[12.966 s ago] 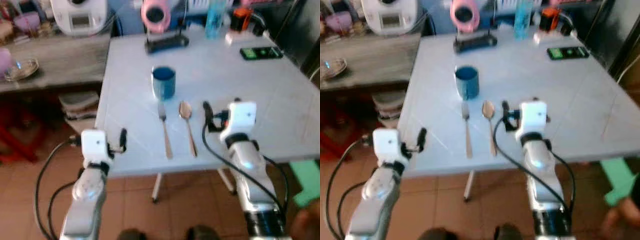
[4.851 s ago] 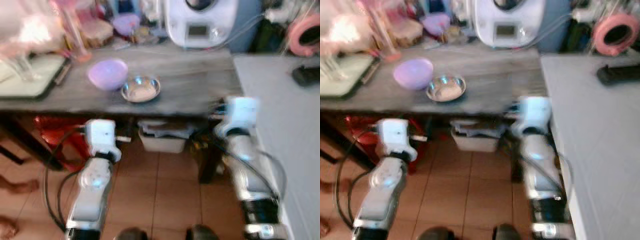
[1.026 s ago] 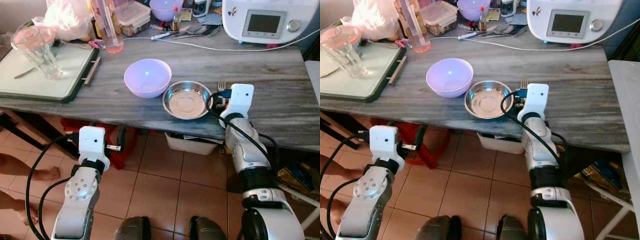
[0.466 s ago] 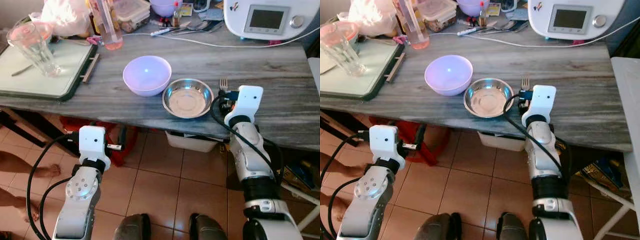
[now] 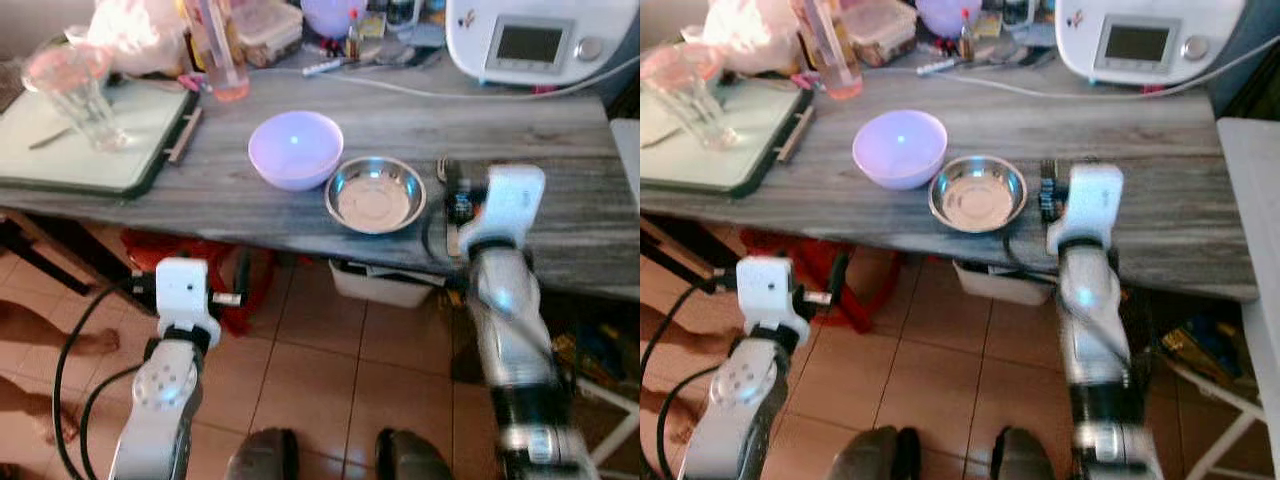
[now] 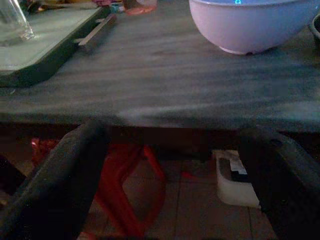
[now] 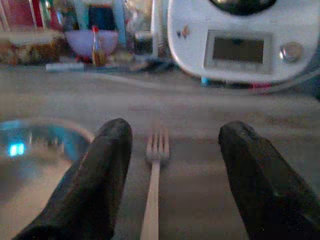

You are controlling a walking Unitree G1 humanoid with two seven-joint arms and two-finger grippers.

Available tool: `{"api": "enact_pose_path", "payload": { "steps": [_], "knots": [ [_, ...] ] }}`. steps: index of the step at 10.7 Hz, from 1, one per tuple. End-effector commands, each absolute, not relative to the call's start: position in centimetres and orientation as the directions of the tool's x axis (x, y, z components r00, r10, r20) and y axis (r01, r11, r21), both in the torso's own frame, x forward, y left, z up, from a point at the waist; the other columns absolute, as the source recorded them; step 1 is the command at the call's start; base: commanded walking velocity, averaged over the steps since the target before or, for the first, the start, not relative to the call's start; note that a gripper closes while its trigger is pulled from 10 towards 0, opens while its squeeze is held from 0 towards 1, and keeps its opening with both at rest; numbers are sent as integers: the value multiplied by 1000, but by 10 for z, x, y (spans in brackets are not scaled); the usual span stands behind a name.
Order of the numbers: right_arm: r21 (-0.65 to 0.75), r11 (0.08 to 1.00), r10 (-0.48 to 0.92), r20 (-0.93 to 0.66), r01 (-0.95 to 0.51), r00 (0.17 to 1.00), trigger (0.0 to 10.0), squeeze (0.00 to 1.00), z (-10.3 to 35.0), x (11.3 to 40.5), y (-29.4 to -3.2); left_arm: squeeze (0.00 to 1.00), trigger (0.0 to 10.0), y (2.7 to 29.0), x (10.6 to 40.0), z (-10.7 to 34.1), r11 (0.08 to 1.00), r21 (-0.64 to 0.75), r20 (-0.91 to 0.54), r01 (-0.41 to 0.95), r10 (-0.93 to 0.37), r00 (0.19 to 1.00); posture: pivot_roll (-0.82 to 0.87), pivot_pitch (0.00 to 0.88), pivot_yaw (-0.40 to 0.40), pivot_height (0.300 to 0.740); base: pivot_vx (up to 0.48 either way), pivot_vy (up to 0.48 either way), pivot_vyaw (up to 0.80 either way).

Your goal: Setting the table

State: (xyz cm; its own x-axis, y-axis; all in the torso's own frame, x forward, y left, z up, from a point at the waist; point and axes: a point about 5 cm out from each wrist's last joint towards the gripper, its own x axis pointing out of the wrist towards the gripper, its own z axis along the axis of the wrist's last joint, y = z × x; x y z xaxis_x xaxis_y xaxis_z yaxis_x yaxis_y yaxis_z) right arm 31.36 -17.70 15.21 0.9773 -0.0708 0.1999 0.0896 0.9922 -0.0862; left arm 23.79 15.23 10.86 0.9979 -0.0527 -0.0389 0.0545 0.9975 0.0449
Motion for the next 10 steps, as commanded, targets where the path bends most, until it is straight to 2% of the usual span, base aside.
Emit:
{"api": "enact_pose_path", "payload": {
  "steps": [1, 4, 10],
  "knots": [
    [-88, 994, -48, 222, 69, 974, 10000, 1000, 157, 312, -170, 0, 10000, 157, 238, 108, 998, 55, -37, 35, -33, 999, 80, 73, 71, 740, 0, 0, 0],
    [-49, 998, -27, 195, 38, 980, 10000, 1000, 149, 305, -159, 0, 10000, 155, 253, 116, 999, 42, 7, 20, -20, 1000, 64, 35, 62, 740, 0, 0, 0],
    [-67, 997, -41, 75, 47, 996, 10000, 1000, 116, 259, -182, 0, 10000, 158, 235, 97, 999, 33, -54, 15, -13, 998, 42, 22, 60, 740, 0, 0, 0]
  ]
}}
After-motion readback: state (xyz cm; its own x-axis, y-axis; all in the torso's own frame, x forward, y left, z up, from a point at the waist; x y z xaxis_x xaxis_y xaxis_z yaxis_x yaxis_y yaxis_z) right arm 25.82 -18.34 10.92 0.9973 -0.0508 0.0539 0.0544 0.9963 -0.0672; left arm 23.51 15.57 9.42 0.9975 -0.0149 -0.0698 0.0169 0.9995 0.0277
